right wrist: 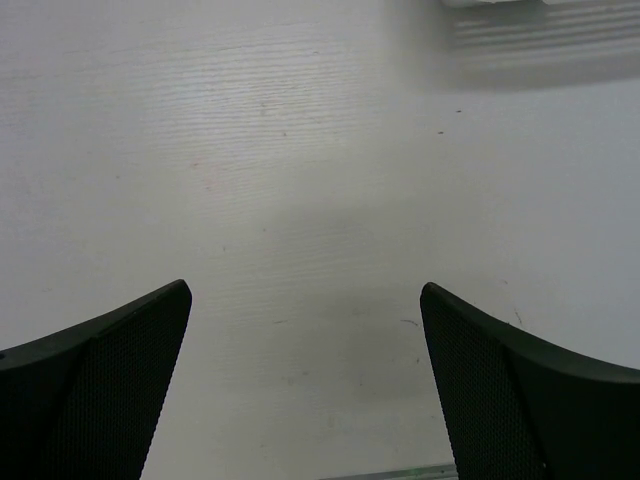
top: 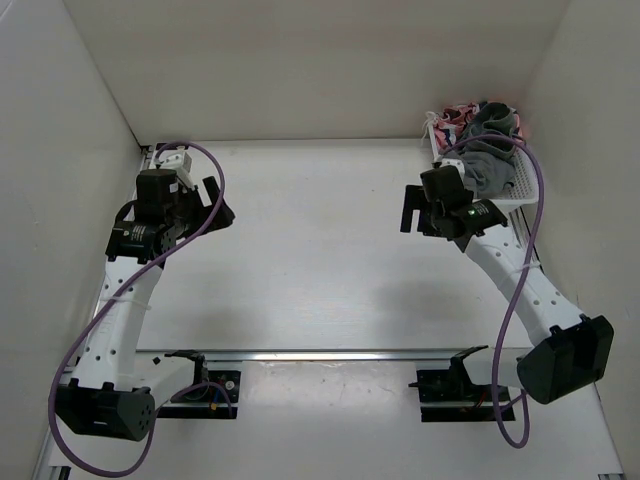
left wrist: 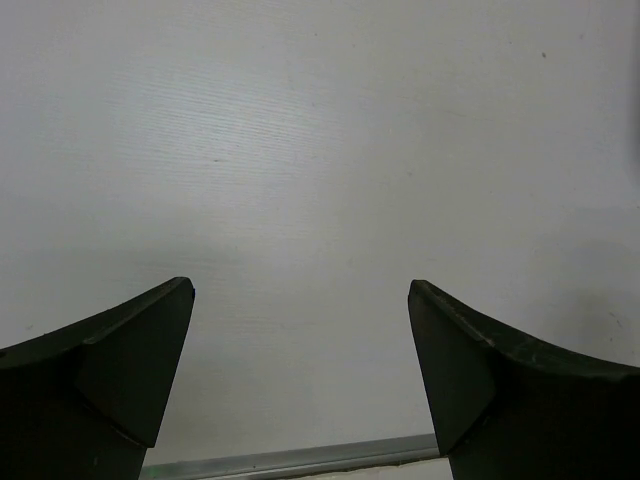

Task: Fold and stack the shorts
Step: Grab the shorts from the pile

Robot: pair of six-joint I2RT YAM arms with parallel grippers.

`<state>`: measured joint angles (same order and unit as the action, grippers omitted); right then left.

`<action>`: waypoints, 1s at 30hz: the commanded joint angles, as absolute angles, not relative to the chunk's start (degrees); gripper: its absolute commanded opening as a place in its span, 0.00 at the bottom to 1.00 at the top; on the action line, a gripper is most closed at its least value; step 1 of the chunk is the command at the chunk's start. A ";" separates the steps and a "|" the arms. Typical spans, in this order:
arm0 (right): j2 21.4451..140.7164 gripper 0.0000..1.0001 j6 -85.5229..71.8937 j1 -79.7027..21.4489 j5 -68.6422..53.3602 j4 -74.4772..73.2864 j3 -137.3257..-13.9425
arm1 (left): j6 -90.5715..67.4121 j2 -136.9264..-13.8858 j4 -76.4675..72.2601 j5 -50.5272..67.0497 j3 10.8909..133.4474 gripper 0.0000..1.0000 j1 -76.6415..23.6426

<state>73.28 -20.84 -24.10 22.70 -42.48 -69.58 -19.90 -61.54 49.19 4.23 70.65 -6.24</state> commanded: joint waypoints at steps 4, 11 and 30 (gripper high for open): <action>70.22 1.00 -24.52 -24.08 29.27 -45.26 -71.09 | -19.07 -60.64 48.69 7.64 70.75 1.00 -6.33; 71.01 1.00 -19.96 -18.31 23.94 -43.60 -74.18 | -19.60 -60.64 48.69 8.00 70.75 1.00 -6.85; 119.86 0.98 -25.23 7.21 11.78 -48.25 -121.26 | -20.21 -65.74 48.69 4.93 72.42 1.00 -7.90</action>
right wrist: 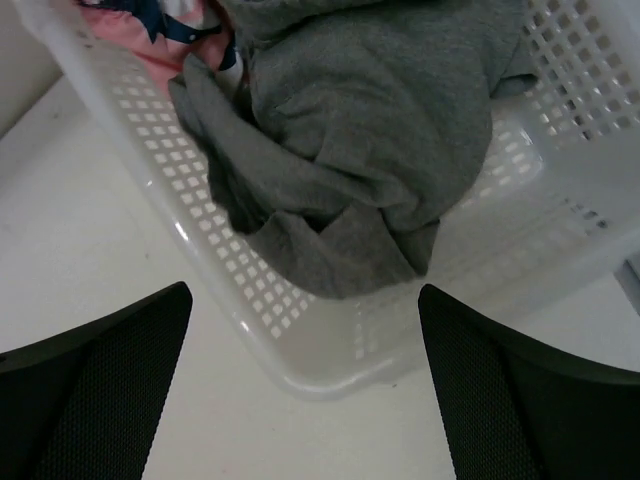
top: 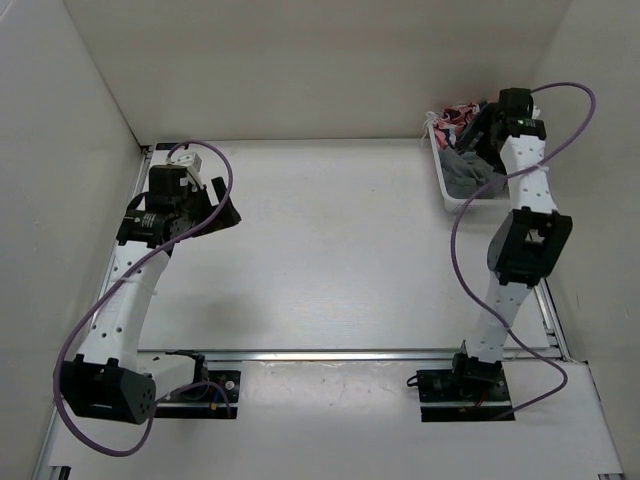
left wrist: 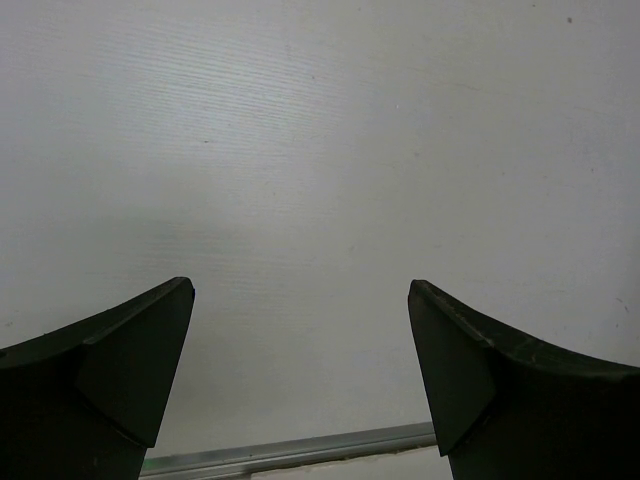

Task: Fold and stack the shorts
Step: Grab the shorts from the pile

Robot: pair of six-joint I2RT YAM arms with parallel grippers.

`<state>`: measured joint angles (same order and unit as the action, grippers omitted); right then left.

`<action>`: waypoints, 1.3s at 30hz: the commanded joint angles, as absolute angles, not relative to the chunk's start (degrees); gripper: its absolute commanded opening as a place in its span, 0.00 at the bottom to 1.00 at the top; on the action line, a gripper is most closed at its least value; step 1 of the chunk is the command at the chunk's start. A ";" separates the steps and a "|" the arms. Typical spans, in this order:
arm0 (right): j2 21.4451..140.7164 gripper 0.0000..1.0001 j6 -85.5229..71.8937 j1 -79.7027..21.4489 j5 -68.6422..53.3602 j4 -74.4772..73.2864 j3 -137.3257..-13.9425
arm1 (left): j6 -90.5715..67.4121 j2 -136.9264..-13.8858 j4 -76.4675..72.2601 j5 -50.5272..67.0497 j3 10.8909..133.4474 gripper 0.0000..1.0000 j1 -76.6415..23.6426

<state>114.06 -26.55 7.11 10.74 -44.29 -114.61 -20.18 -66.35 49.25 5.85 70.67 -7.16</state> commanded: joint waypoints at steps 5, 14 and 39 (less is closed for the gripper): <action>129.81 0.80 -24.61 7.21 13.18 -48.17 -130.51 | -19.69 -66.88 48.69 5.45 73.48 1.00 -7.91; 126.75 0.00 -25.66 7.21 9.93 -45.70 -131.75 | -19.69 -70.92 48.69 5.97 75.15 1.00 -7.91; 133.68 0.31 -19.51 7.21 14.33 -44.56 -131.92 | -17.40 -73.65 49.75 3.16 77.26 1.00 -7.91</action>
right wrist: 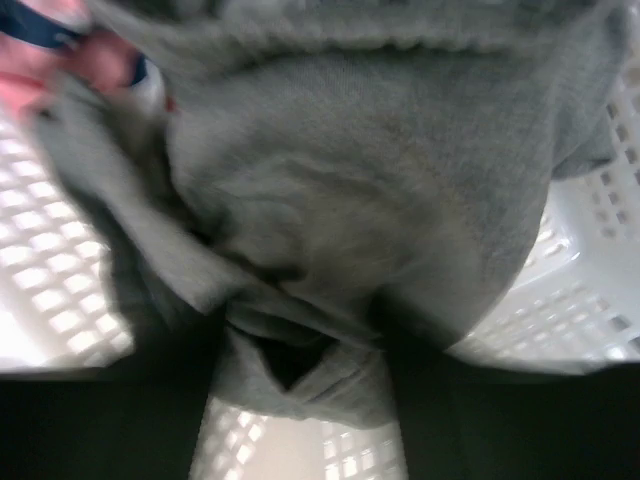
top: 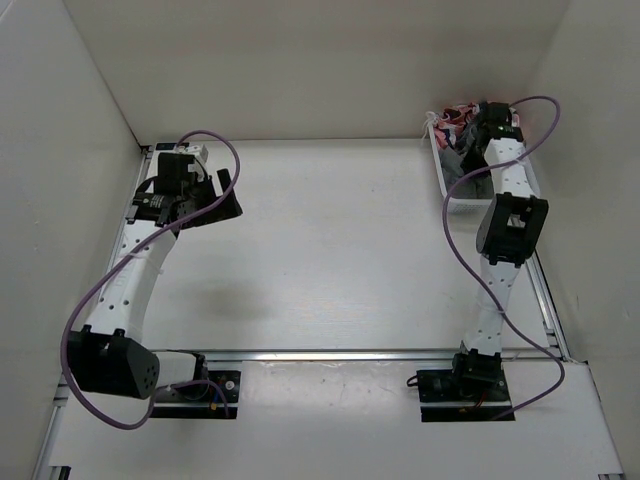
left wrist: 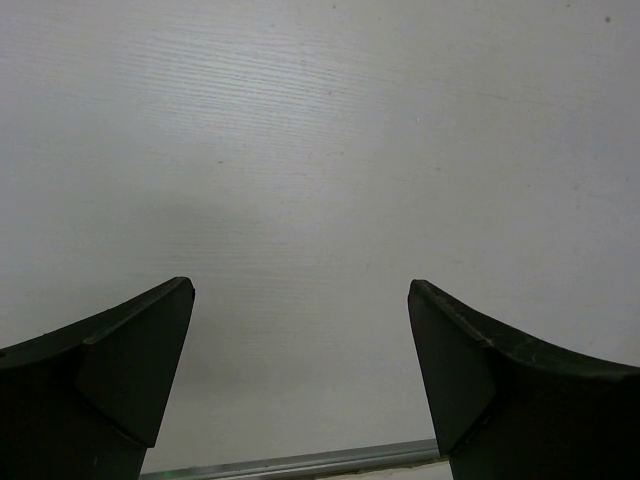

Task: Fold and stack the shorts
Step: Grab the shorts from the pile, then move the shorts to the center of the board

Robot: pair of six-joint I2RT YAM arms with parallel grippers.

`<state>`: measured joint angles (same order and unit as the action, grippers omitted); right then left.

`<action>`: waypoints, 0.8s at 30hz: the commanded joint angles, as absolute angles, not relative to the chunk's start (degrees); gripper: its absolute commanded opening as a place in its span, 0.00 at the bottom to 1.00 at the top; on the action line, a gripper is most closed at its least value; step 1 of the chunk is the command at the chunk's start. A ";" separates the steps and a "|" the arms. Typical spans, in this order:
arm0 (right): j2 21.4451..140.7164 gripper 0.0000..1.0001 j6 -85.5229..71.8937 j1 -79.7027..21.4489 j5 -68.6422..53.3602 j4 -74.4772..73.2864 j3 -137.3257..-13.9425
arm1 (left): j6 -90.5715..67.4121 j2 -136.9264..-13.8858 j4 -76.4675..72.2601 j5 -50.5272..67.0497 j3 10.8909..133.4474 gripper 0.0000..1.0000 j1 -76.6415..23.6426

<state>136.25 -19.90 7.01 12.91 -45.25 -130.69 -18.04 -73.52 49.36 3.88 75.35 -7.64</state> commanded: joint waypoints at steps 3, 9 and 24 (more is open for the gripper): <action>131.67 0.00 -20.39 7.21 14.85 -44.56 -131.40 | -16.88 -74.71 50.27 3.16 78.04 1.00 -7.91; 118.67 0.00 -21.09 7.21 10.91 -40.78 -129.11 | -16.87 -74.71 50.27 3.16 78.05 1.00 -7.91; 99.69 0.00 -24.44 -6.58 -22.78 -35.07 -139.95 | -27.16 -80.95 51.50 4.67 79.71 1.00 -7.13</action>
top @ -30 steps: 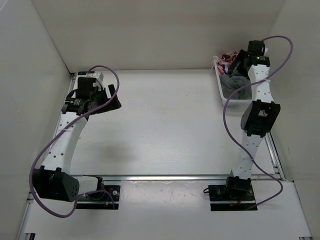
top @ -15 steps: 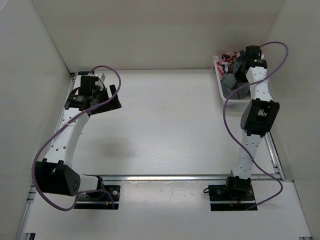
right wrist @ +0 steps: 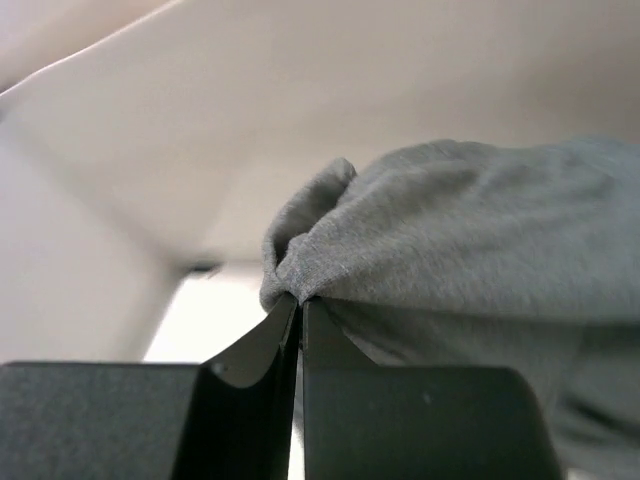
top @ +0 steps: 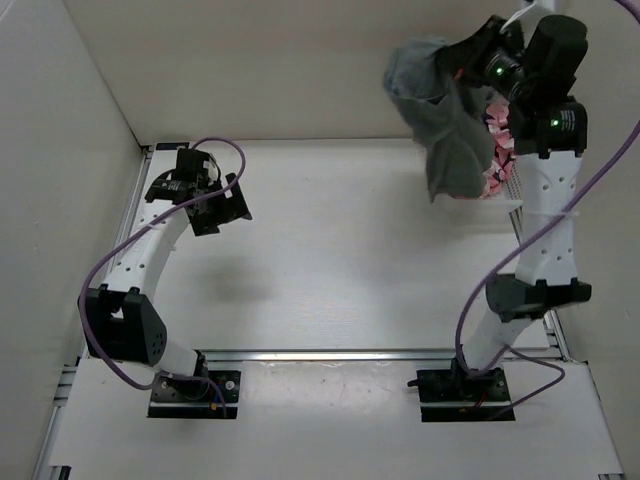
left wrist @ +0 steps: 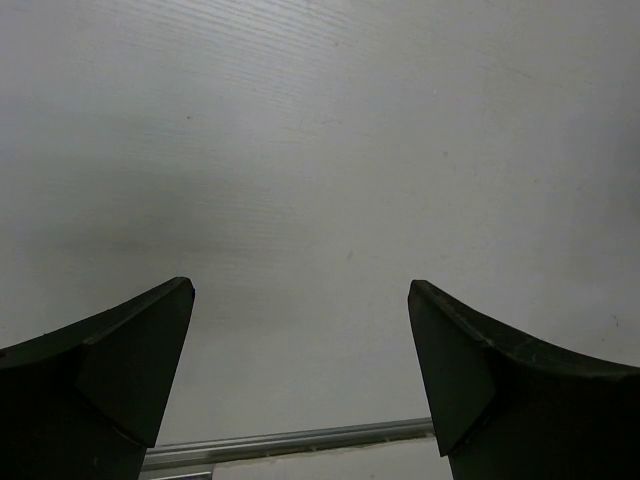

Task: Fold and stack the shorts
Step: Move the shorts to the center of the board

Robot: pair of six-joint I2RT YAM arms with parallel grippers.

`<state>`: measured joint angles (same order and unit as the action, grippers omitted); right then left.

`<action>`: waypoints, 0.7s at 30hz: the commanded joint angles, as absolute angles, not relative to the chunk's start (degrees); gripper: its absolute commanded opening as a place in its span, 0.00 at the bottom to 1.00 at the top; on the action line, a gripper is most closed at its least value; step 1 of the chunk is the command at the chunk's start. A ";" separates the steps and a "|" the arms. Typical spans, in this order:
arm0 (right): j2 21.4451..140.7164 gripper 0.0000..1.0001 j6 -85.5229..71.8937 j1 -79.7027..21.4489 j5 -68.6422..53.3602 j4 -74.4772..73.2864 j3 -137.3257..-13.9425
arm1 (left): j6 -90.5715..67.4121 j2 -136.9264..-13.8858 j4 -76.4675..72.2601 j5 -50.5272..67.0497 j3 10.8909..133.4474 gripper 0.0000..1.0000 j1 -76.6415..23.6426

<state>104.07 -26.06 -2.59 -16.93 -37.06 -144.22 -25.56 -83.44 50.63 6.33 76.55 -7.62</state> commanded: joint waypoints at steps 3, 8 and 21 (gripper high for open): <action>89.51 0.00 -21.27 -13.43 -17.77 -34.45 -123.79 | -28.29 -78.67 53.34 1.50 83.05 1.00 -4.40; 83.58 0.28 -20.40 -29.77 -19.07 -27.42 -91.03 | -29.62 -78.05 53.35 3.69 85.08 1.00 -3.87; 74.35 0.14 -30.59 -23.84 -4.66 -31.90 -66.72 | -32.51 -74.36 51.87 2.89 69.28 0.94 -11.16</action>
